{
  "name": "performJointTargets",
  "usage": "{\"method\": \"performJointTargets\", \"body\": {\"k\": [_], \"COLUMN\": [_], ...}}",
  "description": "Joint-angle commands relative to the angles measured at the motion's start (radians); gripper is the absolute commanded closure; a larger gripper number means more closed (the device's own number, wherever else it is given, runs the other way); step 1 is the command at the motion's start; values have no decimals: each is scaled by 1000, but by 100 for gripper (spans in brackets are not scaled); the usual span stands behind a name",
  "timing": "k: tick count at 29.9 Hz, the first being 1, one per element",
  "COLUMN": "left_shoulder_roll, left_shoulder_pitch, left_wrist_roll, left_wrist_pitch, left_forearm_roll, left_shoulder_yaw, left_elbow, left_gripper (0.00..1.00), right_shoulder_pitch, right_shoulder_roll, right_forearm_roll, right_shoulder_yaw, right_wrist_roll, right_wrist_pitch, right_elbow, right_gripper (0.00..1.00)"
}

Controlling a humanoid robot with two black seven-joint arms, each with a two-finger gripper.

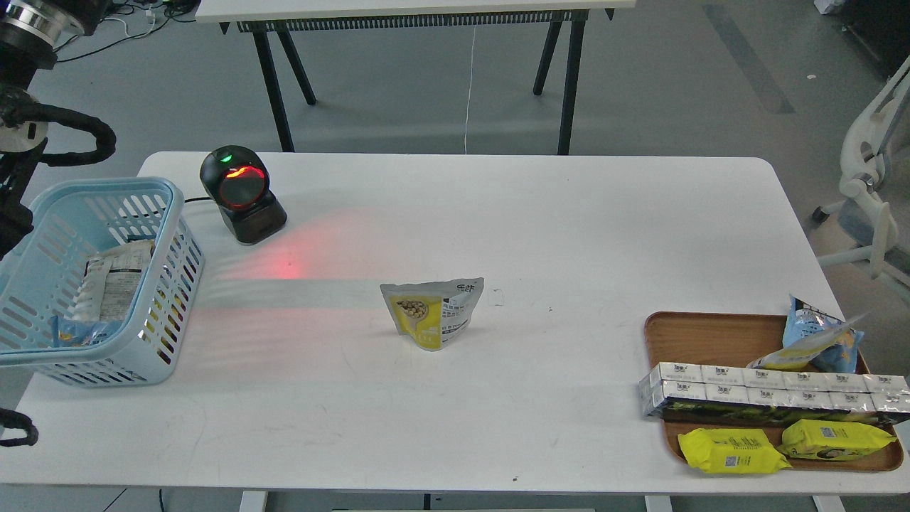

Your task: Scan snack and place in basket

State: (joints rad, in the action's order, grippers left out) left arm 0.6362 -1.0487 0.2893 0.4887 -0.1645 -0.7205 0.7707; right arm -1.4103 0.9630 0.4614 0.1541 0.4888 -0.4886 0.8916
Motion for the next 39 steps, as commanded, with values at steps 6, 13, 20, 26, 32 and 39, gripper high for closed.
{"method": "performJointTargets", "body": {"k": [6,13,20,26,32,39], "left_shoulder_roll": [154,169,99,-9,-140,-318], "left_shoulder_pitch": [-284,-583,-799,-944,-995,-950], "left_wrist_roll": [39,113,188,199,199,199], "left_wrist_pitch": [0,0,0,0,0,-166], "left_forearm_roll": [-13,-128,-461,-768,-961,-1099], "left_shoulder_yaw": [372,755,1002,1239,1369,1487], "left_elbow": [53,165,433,657,705,685], "left_gripper": [0,0,0,0,0,0], "right_shoulder_pitch": [151,228,252,274,310,330], "right_shoulder_roll": [-9,-55,-58,-58,-61,-61], "right_forearm_roll": [-366,-483,-484,-484,-484,-484], "right_shoulder_yaw": [-4,-1,-1,-1,-1,-1], "right_wrist_roll": [0,0,0,0,0,0], "right_wrist_pitch": [0,0,0,0,0,0], "right_elbow": [-2,-19,-42,-85,-125,-129], "right_gripper": [0,0,0,0,0,0]}}
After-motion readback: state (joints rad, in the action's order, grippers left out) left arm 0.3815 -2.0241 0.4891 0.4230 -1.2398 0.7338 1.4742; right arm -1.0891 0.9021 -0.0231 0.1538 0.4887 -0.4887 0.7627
